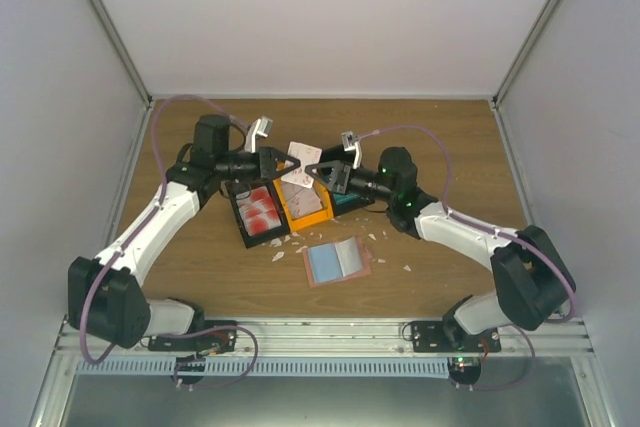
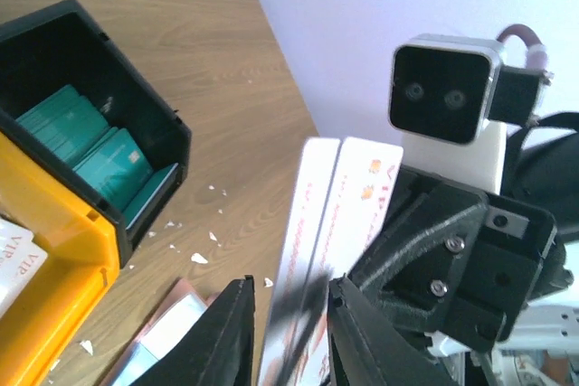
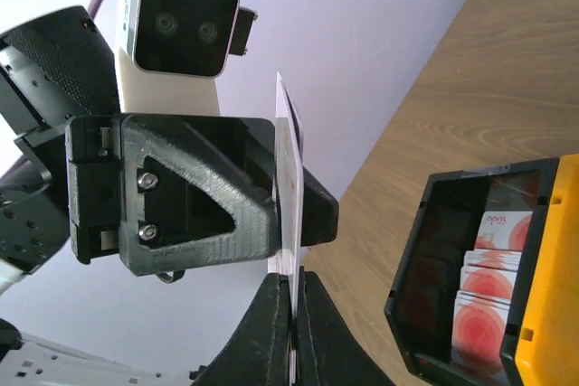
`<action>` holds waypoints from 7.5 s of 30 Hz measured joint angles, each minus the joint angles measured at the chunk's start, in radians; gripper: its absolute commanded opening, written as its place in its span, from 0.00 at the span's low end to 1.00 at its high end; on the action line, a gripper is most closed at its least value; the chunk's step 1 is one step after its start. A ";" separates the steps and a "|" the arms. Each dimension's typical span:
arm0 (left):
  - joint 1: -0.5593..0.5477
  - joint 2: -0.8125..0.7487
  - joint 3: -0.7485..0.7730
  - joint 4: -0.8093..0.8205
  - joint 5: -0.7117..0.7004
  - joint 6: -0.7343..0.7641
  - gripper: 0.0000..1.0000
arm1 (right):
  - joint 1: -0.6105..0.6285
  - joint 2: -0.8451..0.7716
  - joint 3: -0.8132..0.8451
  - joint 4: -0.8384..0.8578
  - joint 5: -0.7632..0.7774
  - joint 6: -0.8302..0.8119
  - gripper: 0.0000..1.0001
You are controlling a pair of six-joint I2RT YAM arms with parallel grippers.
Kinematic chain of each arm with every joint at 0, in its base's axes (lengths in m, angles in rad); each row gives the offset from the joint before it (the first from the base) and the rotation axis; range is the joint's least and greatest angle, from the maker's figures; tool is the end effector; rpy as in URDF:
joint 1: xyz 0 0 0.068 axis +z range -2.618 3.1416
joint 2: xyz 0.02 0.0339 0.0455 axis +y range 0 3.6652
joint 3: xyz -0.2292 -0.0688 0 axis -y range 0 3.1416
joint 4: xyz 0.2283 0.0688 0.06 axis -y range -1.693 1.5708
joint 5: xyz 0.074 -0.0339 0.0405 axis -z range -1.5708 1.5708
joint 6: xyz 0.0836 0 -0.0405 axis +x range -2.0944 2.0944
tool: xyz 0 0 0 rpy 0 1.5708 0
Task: Put the credit cards into the card holder
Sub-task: Pick up the credit card from the storage box, then insert the credit card into the card holder.
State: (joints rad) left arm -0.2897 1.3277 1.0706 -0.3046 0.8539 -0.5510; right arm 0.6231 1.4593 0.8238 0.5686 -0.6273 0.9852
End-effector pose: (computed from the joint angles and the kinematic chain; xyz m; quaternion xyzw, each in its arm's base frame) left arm 0.2791 -0.1490 0.2673 0.0947 0.8161 -0.5105 0.2538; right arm 0.2598 0.2471 0.2446 -0.0822 0.7213 0.6243 0.2884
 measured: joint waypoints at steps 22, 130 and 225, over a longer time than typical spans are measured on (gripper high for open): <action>0.054 -0.108 -0.106 0.171 0.203 -0.060 0.24 | -0.030 -0.087 -0.064 0.129 -0.183 0.103 0.00; -0.423 -0.179 -0.774 0.354 -0.496 -0.430 0.00 | -0.045 0.192 -0.257 -0.561 -0.227 -0.259 0.08; -0.430 -0.297 -0.727 0.121 -0.533 -0.383 0.00 | 0.177 0.125 -0.063 -0.826 0.238 -0.281 0.08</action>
State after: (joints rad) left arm -0.7193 1.0309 0.3435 -0.1841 0.3210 -0.9344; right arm 0.7998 1.5841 0.7605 -0.2577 -0.3897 0.7044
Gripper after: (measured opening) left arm 0.014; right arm 0.101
